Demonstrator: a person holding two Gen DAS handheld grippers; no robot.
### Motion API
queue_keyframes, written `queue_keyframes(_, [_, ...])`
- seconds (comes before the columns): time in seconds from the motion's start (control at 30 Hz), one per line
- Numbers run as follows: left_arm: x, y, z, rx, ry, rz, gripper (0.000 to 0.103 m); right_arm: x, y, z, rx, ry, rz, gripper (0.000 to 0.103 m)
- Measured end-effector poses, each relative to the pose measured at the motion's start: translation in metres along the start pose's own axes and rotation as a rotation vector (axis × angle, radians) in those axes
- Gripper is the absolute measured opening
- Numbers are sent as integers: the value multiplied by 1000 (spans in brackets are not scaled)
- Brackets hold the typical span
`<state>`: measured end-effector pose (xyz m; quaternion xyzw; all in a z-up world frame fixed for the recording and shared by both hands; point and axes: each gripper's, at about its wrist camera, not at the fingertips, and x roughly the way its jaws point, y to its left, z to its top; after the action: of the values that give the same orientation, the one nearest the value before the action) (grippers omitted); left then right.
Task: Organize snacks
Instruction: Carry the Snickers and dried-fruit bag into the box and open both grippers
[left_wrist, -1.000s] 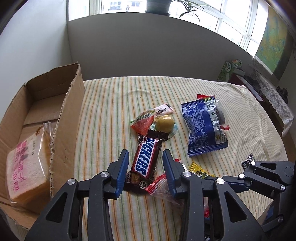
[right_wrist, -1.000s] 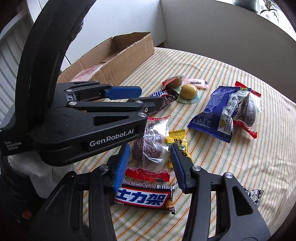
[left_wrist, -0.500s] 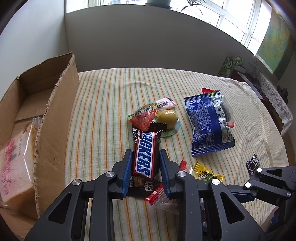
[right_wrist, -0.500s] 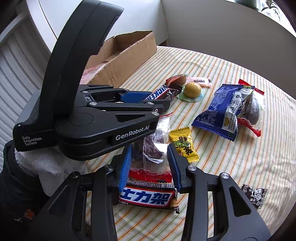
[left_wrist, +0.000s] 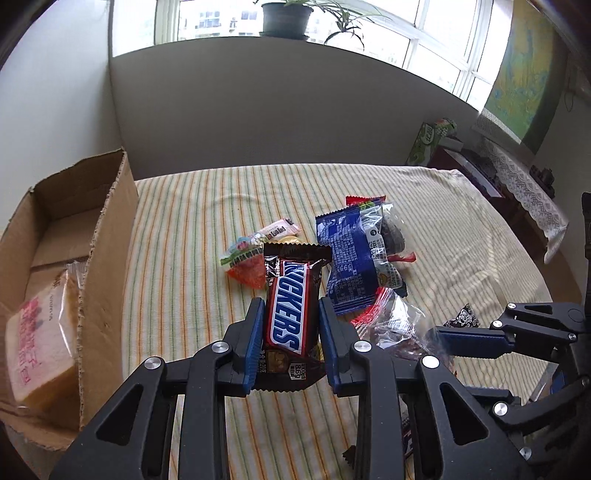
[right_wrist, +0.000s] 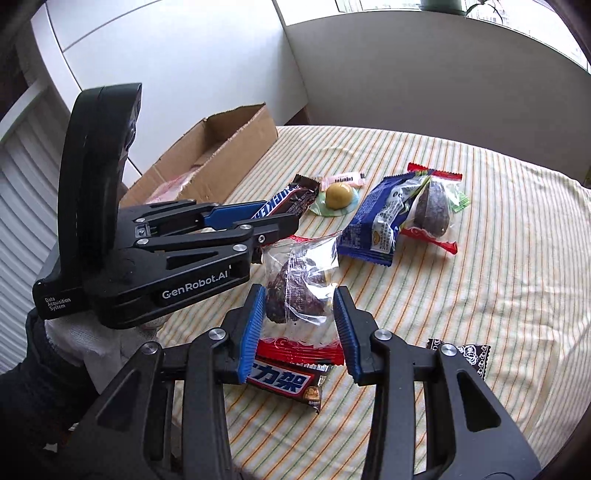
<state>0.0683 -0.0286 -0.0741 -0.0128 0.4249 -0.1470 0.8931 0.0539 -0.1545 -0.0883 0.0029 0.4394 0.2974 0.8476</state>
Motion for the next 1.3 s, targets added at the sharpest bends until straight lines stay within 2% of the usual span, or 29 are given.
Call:
queue_keyframes(0.33, [-57, 43, 4, -77, -137, 10, 27, 2, 36, 51, -30, -81, -38, 40])
queue_keyframes(0.43, [-76, 52, 6, -74, -192, 47, 27, 6, 49, 68, -41, -103, -32, 40])
queue_keyframes(0.6, [-96, 79, 6, -107, -239, 96, 27, 24, 72, 94, -59, -108, -13, 40])
queue_keyframes(0.8, [-103, 115, 7, -170, -256, 142, 27, 59, 101, 125, -104, -102, -7, 40])
queue_keyframes(0.97, [-96, 132, 7, -193, -239, 183, 27, 85, 118, 132, -135, -79, 1, 40])
queue_keyframes(1.3, [-78, 148, -1, -213, -184, 242, 27, 116, 116, 140, -145, -47, -1, 40])
